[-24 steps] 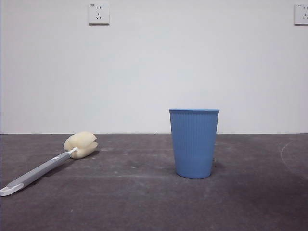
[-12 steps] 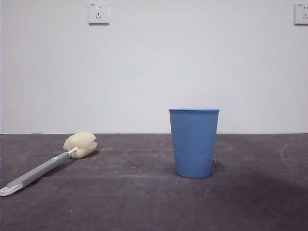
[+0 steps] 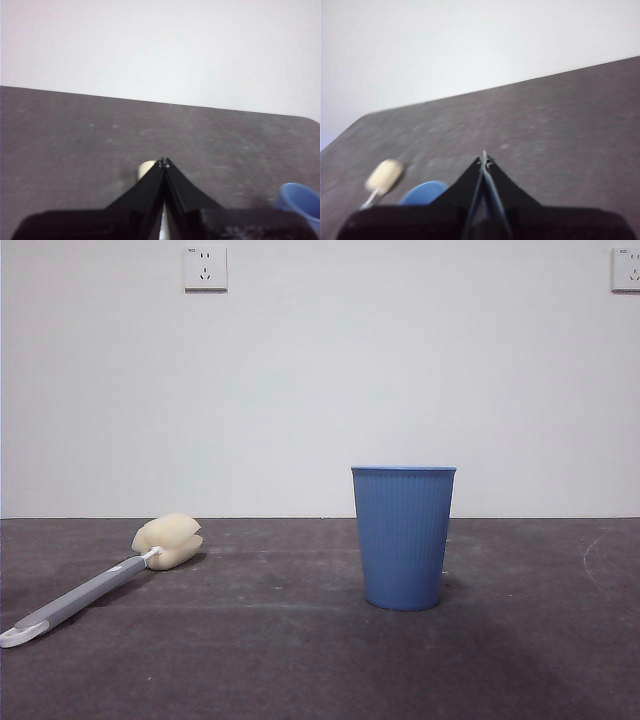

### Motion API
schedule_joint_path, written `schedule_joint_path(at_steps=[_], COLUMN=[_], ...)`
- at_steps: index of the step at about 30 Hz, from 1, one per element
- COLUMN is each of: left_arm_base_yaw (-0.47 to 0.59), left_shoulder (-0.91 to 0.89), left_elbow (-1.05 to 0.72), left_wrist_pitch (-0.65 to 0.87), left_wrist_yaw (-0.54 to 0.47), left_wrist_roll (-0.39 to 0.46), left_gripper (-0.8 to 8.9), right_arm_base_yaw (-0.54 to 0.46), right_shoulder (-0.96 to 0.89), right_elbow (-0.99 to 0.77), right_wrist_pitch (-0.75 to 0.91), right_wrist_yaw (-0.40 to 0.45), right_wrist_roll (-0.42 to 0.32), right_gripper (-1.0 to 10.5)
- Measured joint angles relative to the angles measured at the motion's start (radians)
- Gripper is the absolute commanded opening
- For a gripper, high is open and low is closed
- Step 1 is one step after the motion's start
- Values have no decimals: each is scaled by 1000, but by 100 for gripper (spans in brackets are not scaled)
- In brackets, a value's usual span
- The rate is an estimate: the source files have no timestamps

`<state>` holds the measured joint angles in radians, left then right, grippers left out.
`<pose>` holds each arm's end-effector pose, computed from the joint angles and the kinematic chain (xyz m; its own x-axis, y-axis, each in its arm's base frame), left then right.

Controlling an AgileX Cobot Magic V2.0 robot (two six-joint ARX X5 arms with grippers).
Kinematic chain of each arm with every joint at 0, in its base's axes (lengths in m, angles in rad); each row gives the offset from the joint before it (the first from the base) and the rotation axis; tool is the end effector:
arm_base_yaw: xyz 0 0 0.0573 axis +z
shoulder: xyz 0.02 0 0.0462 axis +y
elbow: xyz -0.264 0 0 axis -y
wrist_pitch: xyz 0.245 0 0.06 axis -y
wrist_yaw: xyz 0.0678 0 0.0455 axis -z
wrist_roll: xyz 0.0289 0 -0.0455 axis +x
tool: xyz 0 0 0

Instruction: Pick up the cup brush,pick up the cup,insert the brush into the cup,clean the cup,put the cup brush back,put the cup back to the fixed position on the table

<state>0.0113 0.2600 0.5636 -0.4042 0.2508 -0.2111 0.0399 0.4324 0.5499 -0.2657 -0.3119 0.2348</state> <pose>0.0761 -0.0063 0.2922 0.9666 -0.2373 -0.0973 0.2097 0.9496 -0.2328 0.1104 0.0133 0.2884 0.9283 0.3442 -0.1405 -0.2975 0.9145 0.2742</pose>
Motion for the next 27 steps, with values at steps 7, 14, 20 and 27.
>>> schedule_joint_path(at_steps=[7,14,20,27], left_arm_base_yaw=[0,0,0,0], left_shoulder=[185,291,307,309], left_elbow=[257,459,512,511], left_wrist_pitch=[-167,-425,-591,-639], left_wrist_yaw=[151,225,224,223], left_wrist_roll=[6,71,142,168], left_gripper=[-6,-6,-6,-7], right_arm_base_yaw=[0,0,2,6], right_shoulder=[164,231,236,238], right_elbow=[318,504,517,517], right_wrist_pitch=[-296,-561,-650,-671], right_wrist_yaw=[-129,-134,-134,-134], right_wrist_roll=[-137,-254,-288,-296], right_gripper=[-12,-12,-12,-10])
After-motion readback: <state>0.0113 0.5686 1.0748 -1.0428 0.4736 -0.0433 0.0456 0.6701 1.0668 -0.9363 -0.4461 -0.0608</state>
